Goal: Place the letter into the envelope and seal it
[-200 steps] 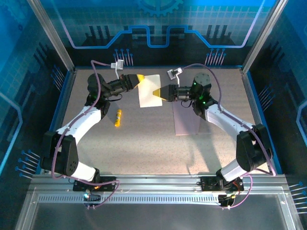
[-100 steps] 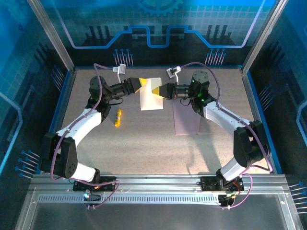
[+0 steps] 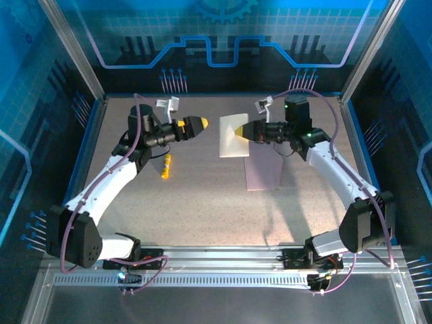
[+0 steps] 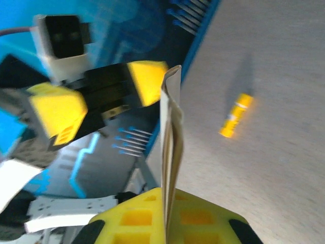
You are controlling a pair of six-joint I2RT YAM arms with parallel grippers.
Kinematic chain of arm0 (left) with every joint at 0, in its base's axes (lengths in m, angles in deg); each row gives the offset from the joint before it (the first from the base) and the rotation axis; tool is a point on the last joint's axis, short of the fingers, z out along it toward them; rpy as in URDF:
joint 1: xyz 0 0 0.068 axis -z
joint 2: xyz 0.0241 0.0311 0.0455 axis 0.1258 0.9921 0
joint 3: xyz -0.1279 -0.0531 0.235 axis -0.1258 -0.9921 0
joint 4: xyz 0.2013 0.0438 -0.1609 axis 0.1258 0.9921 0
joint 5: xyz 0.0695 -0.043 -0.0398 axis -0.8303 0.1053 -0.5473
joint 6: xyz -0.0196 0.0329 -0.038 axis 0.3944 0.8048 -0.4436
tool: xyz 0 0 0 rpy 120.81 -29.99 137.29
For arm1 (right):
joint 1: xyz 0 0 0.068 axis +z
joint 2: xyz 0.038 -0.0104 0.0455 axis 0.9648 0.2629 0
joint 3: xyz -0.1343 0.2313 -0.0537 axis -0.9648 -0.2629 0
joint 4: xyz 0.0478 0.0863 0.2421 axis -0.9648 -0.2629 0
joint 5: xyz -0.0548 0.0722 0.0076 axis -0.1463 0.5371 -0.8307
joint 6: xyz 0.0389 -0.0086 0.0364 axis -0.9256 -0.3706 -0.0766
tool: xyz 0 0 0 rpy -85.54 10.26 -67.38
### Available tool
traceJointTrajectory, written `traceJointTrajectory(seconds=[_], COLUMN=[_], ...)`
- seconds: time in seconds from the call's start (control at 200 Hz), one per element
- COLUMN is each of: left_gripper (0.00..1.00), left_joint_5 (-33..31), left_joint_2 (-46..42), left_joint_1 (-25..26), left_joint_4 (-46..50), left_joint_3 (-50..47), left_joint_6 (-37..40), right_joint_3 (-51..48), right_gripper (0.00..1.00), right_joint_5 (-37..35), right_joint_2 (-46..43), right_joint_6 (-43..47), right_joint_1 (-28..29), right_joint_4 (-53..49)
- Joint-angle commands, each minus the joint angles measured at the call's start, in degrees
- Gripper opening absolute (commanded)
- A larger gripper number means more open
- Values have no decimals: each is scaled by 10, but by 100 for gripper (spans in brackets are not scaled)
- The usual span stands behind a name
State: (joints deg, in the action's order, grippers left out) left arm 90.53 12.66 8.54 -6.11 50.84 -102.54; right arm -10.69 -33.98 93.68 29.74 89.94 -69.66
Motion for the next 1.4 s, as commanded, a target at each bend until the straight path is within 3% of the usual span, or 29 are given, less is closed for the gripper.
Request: traceJointTrajectory(seconds=[0.0, 0.105, 0.25, 0.405, 0.5, 0.665, 0.81, 0.876, 0.936, 1.396], left_gripper=[99, 92, 88, 83, 79, 63, 42, 24, 0, 0], left_joint_5=[-126, -181, -246, -322, -334, -333, -324, -325, -325, -320], left_joint_2=[-1, 29, 79, 159, 212, 280, 324, 343, 362, 454], left_joint_1=[51, 89, 145, 194, 212, 224, 226, 227, 229, 240], left_joint_4=[158, 138, 67, 49, 62, 75, 89, 101, 114, 183], left_joint_3=[33, 28, 17, 47, 79, 121, 152, 168, 185, 258], left_joint_6=[113, 59, 9, -29, -39, -59, -64, -61, -56, -30], right_joint_3=[31, 66, 98, 103, 99, 98, 88, 81, 75, 43], right_gripper=[0, 0, 0, 0, 0, 0, 0, 0, 0, 0], right_joint_5=[-81, -131, -200, -254, -283, -320, -321, -326, -324, -307], right_joint_2=[4, 37, 85, 121, 136, 165, 180, 183, 186, 199], right_joint_6=[126, 198, 263, 287, 288, 296, 312, 320, 325, 340], right_joint_1=[-40, -67, -88, -108, -115, -121, -132, -139, -147, -166], right_joint_4=[-227, -335, -403, -407, -394, -380, -358, -345, -335, -295])
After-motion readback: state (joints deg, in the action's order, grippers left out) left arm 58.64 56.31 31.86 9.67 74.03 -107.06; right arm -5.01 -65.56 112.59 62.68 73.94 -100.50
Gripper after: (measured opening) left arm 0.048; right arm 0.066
